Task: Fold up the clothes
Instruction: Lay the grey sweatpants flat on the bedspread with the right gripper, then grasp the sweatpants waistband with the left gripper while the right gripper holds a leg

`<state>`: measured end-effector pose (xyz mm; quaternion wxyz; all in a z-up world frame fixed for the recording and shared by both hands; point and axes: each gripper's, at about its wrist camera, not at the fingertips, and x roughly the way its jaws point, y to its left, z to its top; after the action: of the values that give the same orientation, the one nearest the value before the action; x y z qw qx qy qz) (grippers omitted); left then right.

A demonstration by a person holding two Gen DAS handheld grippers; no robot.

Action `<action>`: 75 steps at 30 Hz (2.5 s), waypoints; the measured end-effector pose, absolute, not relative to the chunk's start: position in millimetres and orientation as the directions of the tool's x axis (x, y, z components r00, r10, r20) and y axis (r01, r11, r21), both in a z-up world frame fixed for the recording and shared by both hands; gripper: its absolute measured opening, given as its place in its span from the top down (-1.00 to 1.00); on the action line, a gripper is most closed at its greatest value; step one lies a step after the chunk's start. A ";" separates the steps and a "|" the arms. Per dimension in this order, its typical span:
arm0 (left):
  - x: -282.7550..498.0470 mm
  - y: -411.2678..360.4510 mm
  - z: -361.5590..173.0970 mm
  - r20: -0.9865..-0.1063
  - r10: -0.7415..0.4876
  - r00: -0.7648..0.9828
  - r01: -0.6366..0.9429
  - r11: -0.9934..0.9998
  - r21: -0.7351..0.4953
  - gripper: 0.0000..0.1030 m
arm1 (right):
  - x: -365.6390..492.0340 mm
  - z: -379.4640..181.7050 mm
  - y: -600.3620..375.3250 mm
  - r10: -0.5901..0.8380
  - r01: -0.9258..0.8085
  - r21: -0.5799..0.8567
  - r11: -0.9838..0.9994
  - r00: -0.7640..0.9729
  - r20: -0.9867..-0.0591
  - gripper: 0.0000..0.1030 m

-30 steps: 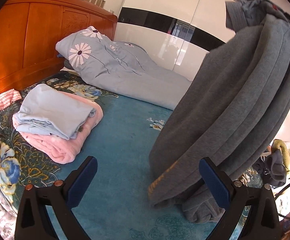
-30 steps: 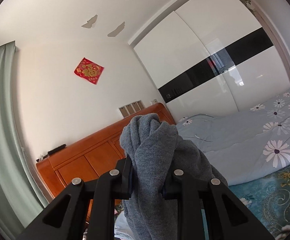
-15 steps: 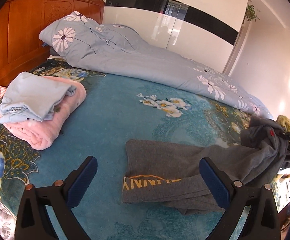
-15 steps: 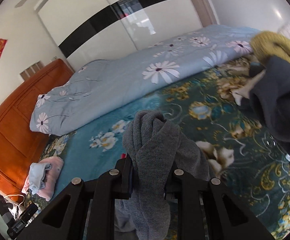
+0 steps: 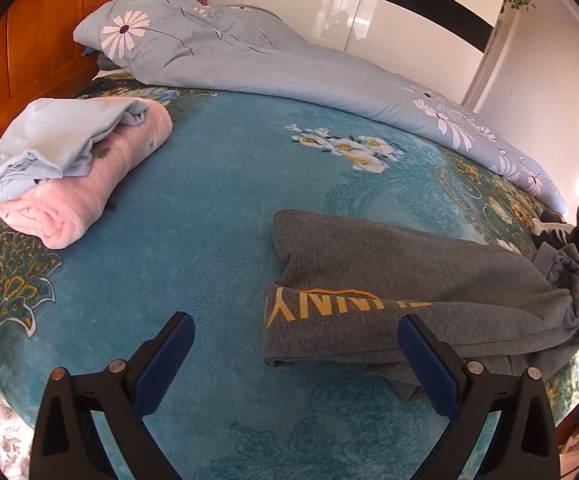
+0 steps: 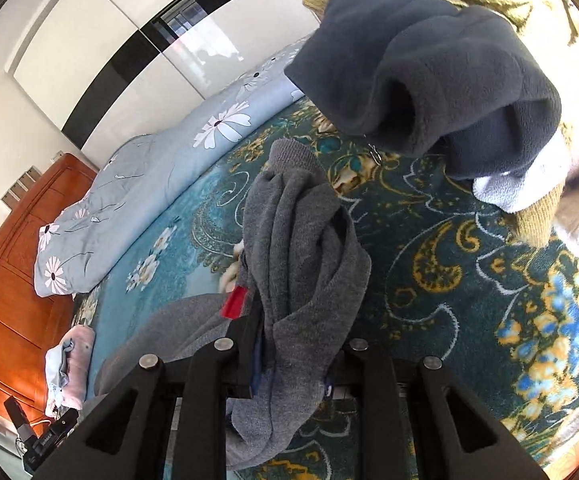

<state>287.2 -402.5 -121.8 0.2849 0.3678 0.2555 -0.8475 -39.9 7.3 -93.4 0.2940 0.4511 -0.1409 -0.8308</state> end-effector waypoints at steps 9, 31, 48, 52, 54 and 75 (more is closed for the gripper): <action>298.6 -402.6 -134.5 -0.778 -0.270 -0.567 0.650 -0.727 -0.221 -1.00 | -29.7 -78.6 29.6 -0.480 0.384 0.312 -0.869 -0.506 -0.717 -0.02; 298.3 -403.8 -158.3 -0.802 -0.258 -0.539 0.646 -0.737 -0.197 -1.00 | -3.8 -125.8 -27.6 -0.683 0.352 0.605 -0.714 -0.157 -0.714 -0.07; 301.4 -406.6 -145.5 -0.786 -0.281 -0.551 0.647 -0.738 -0.190 -1.00 | -23.0 -99.1 -42.0 -0.750 0.330 0.674 -0.661 -0.271 -0.603 0.85; 300.5 -400.3 -135.7 -0.769 -0.280 -0.574 0.620 -0.762 -0.185 -1.00 | -36.2 -41.5 -52.0 -0.843 0.399 0.743 -0.537 -0.283 -0.457 0.86; 296.1 -392.6 -130.4 -0.759 -0.274 -0.590 0.594 -0.784 -0.179 -1.00 | -38.9 -12.7 -61.4 -0.873 0.443 0.753 -0.486 -0.284 -0.396 0.86; 249.5 -396.3 -117.4 -0.748 -0.208 -0.631 0.549 -0.800 -0.241 -0.44 | -11.4 99.3 -91.9 -0.941 0.628 0.701 -0.338 -0.242 -0.237 0.87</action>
<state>249.5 -396.3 -117.4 0.2166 0.3710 0.2301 -0.8732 -11.4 -91.9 99.3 0.5225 0.3253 -0.2404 -0.7506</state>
